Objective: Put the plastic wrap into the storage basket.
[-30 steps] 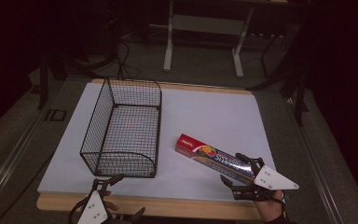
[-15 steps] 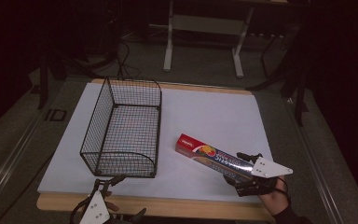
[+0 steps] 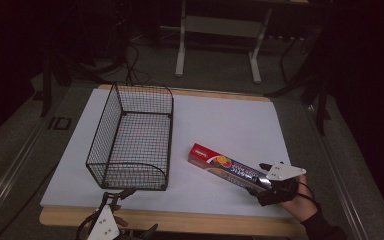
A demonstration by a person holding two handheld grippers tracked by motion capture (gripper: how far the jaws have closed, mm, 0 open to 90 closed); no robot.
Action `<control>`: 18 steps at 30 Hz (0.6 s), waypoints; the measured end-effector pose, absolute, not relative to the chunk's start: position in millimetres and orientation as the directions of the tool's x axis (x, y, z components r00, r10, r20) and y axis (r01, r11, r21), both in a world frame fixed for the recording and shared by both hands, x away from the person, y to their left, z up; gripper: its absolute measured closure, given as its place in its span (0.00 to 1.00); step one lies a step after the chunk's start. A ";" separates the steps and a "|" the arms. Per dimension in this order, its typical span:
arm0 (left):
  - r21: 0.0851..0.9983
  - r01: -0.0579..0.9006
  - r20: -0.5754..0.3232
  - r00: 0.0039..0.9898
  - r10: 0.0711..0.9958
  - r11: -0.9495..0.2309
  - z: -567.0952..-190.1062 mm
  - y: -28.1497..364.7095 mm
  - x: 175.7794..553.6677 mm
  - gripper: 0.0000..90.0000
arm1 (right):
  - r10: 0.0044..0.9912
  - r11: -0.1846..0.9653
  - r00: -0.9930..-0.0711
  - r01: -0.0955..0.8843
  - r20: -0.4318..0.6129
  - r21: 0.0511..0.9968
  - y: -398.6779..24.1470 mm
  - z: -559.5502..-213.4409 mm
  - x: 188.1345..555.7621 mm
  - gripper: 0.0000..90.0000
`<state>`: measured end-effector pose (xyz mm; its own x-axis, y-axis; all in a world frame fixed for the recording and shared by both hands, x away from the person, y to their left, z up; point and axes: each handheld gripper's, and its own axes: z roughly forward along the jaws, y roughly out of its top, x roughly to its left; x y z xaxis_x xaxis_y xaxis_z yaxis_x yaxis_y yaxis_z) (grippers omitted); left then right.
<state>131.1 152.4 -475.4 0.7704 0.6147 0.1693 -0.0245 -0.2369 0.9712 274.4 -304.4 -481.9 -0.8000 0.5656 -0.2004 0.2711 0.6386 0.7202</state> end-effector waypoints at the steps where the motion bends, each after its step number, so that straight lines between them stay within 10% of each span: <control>1: 0.971 -0.024 0.168 0.772 0.613 -0.236 -475.4 152.2 131.2 0.00 | 0.560 0.643 -0.807 0.278 -0.190 0.714 -304.6 -482.1 275.7 0.10; 18: 0.971 -0.023 0.166 0.781 0.602 -0.239 -475.5 150.8 131.4 0.00 | 0.541 0.747 -0.840 0.454 -0.047 0.486 -295.5 -485.5 309.4 0.14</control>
<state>131.4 150.8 -475.5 0.7806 0.6024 0.1664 -0.0227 -0.2387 0.9708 309.4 -295.5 -485.5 -0.8396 0.5413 -0.0467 0.4543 0.7466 0.4860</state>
